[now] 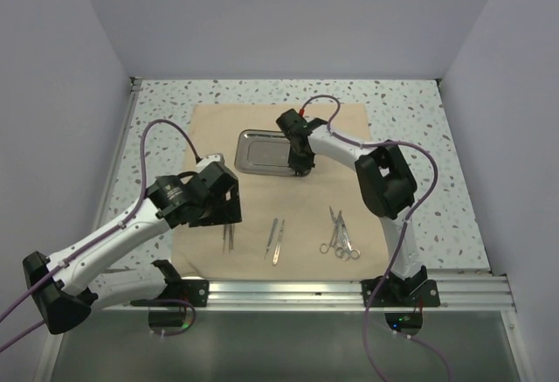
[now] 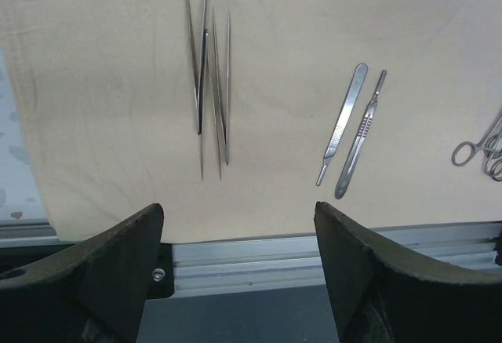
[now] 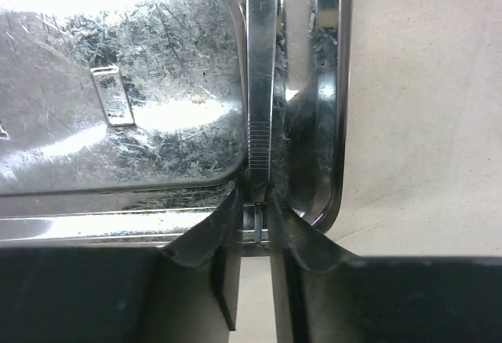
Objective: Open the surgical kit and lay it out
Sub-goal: Pick up the medical item from the container, then place the medical item in the surgical kit.
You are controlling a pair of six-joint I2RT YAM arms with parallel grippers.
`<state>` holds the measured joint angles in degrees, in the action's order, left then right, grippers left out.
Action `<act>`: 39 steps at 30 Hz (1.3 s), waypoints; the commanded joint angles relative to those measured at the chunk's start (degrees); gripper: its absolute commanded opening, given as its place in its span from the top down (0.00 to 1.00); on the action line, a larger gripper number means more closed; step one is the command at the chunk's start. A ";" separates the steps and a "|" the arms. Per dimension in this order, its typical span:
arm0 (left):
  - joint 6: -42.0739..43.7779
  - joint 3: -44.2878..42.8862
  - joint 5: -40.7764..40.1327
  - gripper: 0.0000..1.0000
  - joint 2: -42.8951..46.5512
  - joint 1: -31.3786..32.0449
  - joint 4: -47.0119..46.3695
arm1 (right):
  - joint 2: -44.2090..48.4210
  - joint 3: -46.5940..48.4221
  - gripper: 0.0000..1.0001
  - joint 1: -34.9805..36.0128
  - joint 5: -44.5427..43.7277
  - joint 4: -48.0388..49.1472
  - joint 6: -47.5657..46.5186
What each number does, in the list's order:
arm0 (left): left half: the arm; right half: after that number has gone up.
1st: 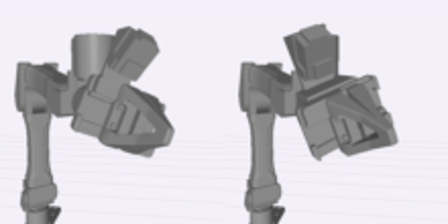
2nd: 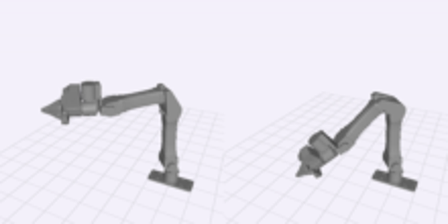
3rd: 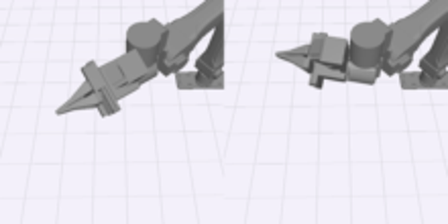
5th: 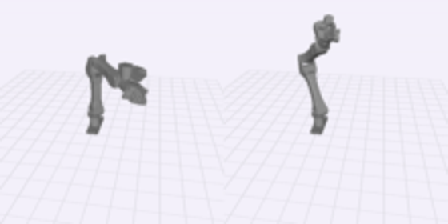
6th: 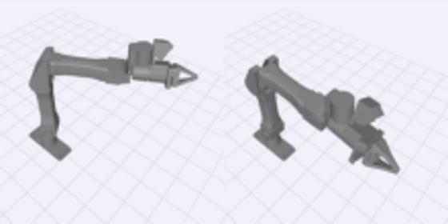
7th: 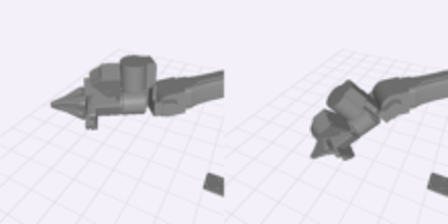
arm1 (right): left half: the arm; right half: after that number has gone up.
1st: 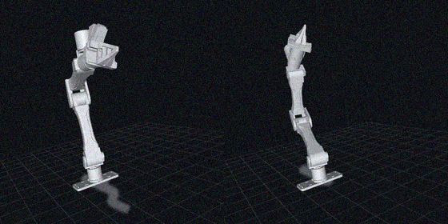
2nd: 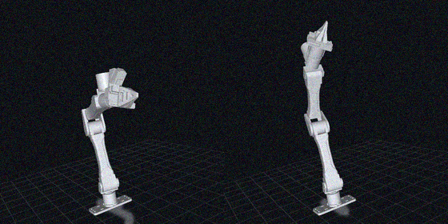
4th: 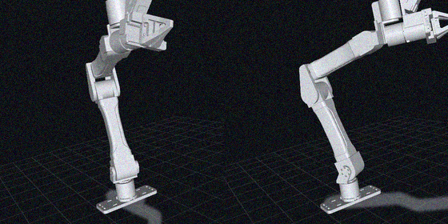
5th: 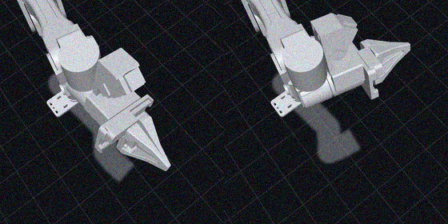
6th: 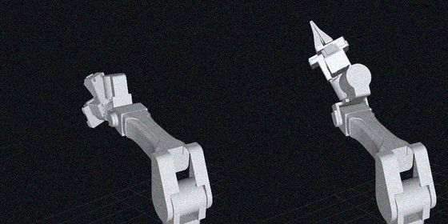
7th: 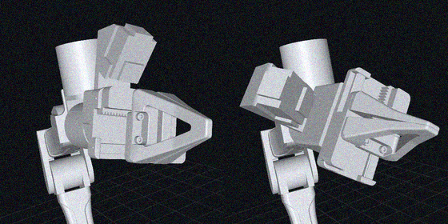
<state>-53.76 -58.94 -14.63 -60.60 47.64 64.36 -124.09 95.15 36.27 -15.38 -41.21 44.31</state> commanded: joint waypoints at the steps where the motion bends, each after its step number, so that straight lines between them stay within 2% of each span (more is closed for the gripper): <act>1: 1.46 -2.67 -2.15 0.18 1.27 -0.44 2.17 | -1.59 -4.27 0.80 0.38 1.05 0.17 2.53; 2: 1.64 -2.67 -2.15 0.18 1.27 -0.53 2.26 | -1.59 -4.54 0.87 0.29 1.14 0.43 2.79; 5: 2.25 -3.20 -2.07 0.17 0.66 -0.61 2.70 | -1.94 -4.63 1.00 0.29 1.23 0.52 2.97; 12: 3.31 -6.19 -2.42 0.09 -1.01 -1.06 4.19 | 0.16 -0.69 1.00 0.38 2.19 -0.97 1.74; 17: 5.50 -11.81 -4.87 0.01 -3.03 -2.11 6.31 | 4.64 3.72 1.00 1.25 3.60 -4.83 0.51; 21: 9.10 -14.09 -5.49 0.00 -3.39 -3.42 5.43 | 9.47 5.65 1.00 3.54 3.60 -7.30 1.38; 27: 18.50 -15.94 -4.35 0.00 -2.95 -7.46 2.89 | 19.39 1.45 1.00 11.00 -0.17 -11.60 9.72; 31: 24.04 -16.30 -3.56 0.00 -2.77 -10.72 2.53 | 25.73 -5.40 1.00 19.07 -1.41 -11.52 20.07; 36: 25.28 -16.38 -2.51 0.00 -2.16 -12.83 1.12 | 29.08 -12.78 1.00 29.70 -3.60 -12.14 30.02; 39: 24.23 -16.04 -1.45 0.00 -1.81 -13.10 1.21 | 28.82 -15.60 1.00 33.76 -4.75 -12.14 35.91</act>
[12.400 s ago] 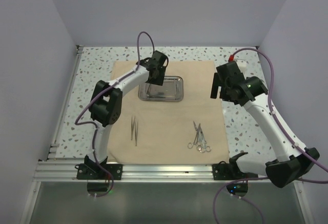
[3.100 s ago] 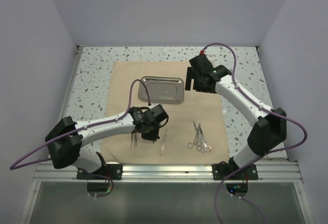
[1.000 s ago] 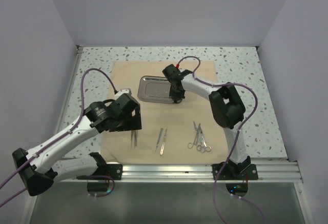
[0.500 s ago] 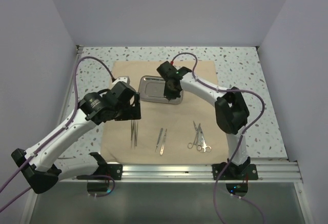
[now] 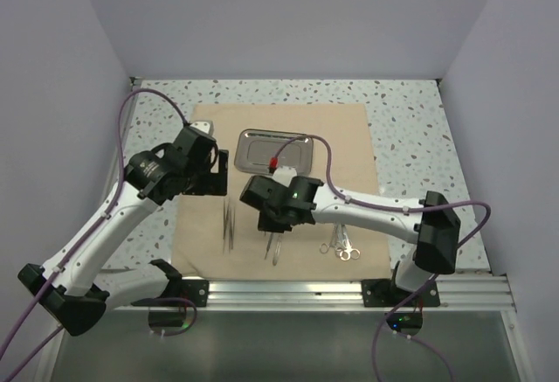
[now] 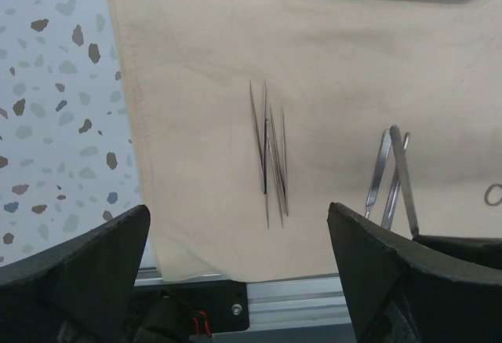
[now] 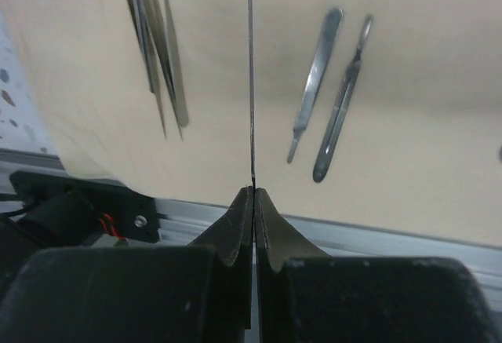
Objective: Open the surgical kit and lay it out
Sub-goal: Place the medical item in the surgical kit, then reset both arms
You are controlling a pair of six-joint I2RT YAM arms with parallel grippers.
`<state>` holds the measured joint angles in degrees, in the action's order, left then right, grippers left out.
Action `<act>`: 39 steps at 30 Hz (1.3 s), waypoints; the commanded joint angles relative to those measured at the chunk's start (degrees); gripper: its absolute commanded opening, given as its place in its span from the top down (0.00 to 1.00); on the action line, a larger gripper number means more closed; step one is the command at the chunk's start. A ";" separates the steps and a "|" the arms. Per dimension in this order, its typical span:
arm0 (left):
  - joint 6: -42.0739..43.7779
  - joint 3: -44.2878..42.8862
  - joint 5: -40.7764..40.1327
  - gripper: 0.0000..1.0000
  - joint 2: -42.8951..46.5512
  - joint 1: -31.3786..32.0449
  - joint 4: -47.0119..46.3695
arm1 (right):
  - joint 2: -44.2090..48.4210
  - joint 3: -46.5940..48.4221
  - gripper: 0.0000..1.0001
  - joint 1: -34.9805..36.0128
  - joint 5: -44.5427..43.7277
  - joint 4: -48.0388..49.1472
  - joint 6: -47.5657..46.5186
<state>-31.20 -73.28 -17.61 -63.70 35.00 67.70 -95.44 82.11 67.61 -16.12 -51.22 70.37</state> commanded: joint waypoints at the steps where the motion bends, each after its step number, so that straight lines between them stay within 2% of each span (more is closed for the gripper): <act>1: 1.06 -1.43 1.78 0.00 1.56 -0.46 -2.14 | -0.10 -3.52 1.00 4.52 -4.01 -1.78 12.31; 6: 0.88 0.06 3.28 0.00 4.28 -0.55 -2.67 | -2.64 -7.57 1.00 7.97 -5.06 0.69 18.39; 12: 1.05 0.41 3.46 0.00 7.01 -0.55 -0.82 | -3.96 -7.49 1.00 7.97 -8.84 -0.98 21.12; 16: 1.14 0.50 3.02 0.00 8.77 -0.55 0.24 | -6.86 -6.96 1.00 7.88 -7.88 -1.69 22.71; 17: 1.23 0.50 3.02 0.00 8.94 -0.55 0.59 | -7.48 -6.61 0.95 7.97 -7.35 -0.64 22.27; 18: 1.23 0.50 3.02 0.00 9.21 -0.55 0.68 | -8.18 -6.35 0.58 8.15 -7.00 -0.37 21.83; 21: 1.14 0.50 2.93 0.00 9.82 -0.55 1.12 | -9.68 -3.63 0.02 8.94 -6.73 -3.08 21.74; 24: 1.06 0.41 2.84 0.00 10.35 -0.55 1.12 | -8.80 0.50 0.02 9.64 -9.01 -9.06 21.92; 28: 0.97 0.68 3.19 0.00 10.35 -0.55 -0.28 | -2.85 7.17 0.02 10.25 -16.20 -18.97 20.25; 31: 1.23 -0.37 3.02 0.00 9.48 -0.55 -0.64 | 1.64 9.21 0.02 11.57 -20.26 -22.42 16.48; 36: 1.85 -0.73 2.49 0.00 8.77 -0.55 -3.36 | 13.86 10.62 0.02 11.66 -25.36 -23.22 4.11; 39: 1.85 1.55 1.61 0.00 8.95 -0.55 -6.96 | 22.29 8.78 0.02 11.58 -28.44 -20.34 -3.70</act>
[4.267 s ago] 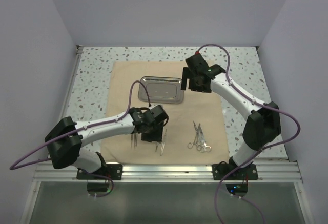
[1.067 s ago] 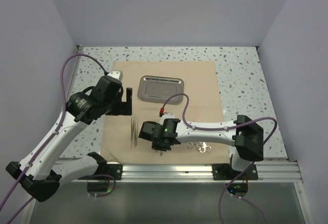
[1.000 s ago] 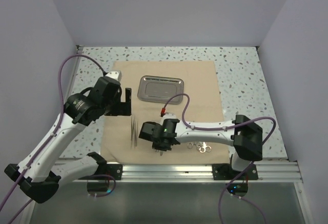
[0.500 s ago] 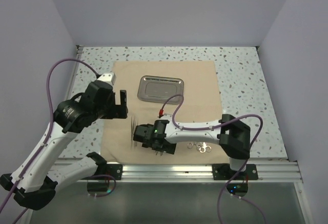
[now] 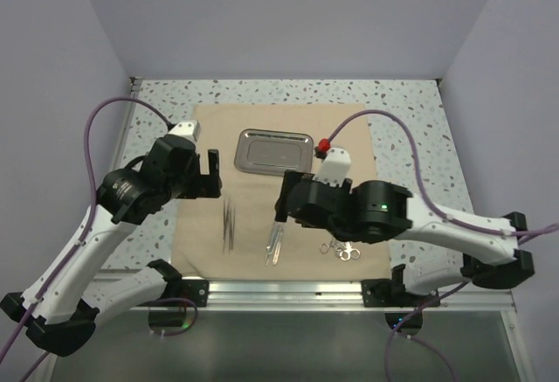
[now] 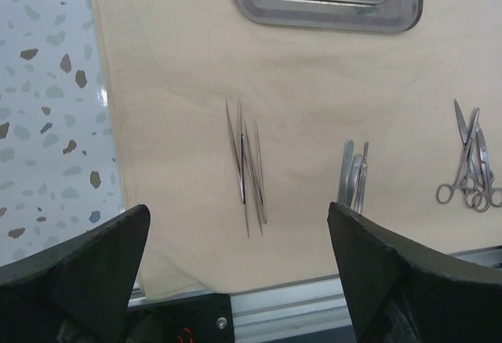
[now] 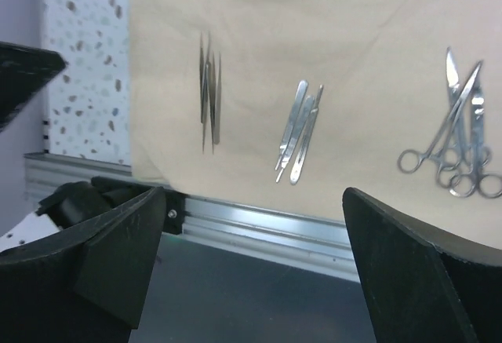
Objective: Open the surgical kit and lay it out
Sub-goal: Reset both arms
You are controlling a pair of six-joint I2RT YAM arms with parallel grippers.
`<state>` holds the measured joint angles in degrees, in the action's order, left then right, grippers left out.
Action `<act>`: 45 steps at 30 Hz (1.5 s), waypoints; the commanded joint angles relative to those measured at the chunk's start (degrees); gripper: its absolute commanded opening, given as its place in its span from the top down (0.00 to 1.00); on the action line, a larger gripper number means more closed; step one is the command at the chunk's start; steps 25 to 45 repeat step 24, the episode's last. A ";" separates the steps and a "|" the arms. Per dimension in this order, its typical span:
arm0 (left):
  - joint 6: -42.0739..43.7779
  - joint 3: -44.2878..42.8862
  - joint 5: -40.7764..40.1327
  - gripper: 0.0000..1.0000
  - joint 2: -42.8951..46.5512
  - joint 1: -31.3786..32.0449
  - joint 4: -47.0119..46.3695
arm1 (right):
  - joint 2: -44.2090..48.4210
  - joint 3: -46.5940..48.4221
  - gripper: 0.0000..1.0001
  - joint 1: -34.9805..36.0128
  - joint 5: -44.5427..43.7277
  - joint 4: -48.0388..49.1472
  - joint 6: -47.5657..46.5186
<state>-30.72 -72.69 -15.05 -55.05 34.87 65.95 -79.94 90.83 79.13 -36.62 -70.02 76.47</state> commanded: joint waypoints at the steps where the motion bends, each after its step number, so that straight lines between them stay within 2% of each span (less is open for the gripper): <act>1: 1.36 2.27 -2.08 0.00 0.29 -0.42 -7.14 | 9.17 -2.99 0.02 0.06 -8.37 2.30 -11.67; 7: 3.38 2.81 -7.00 0.00 -3.66 -0.42 -11.98 | 29.12 -14.35 0.02 0.06 -11.19 14.72 -21.70; 10: 3.83 1.94 -10.42 0.00 -5.59 -0.42 -13.21 | 33.26 -13.14 0.01 -0.03 -14.16 12.82 -24.87; 14: 3.13 1.67 -14.83 0.00 -5.77 -0.51 -16.03 | 33.71 -9.62 0.02 0.06 -17.69 8.86 -29.53; 19: 1.02 0.44 -17.56 0.00 -6.82 -1.12 -17.26 | 32.04 -5.93 0.01 0.06 -21.91 3.41 -28.83; 21: 0.92 0.18 -18.34 0.00 -7.97 -1.30 -17.35 | 32.48 -6.97 0.02 0.06 -20.86 7.06 -34.26; 24: 0.31 -0.70 -21.67 0.00 -9.81 -1.47 -16.04 | 32.92 -8.82 0.02 -0.03 -21.38 7.18 -36.21; 45: 0.31 -0.70 -21.67 0.00 -9.81 -1.47 -16.04 | 32.92 -8.82 0.02 -0.03 -21.38 7.18 -36.21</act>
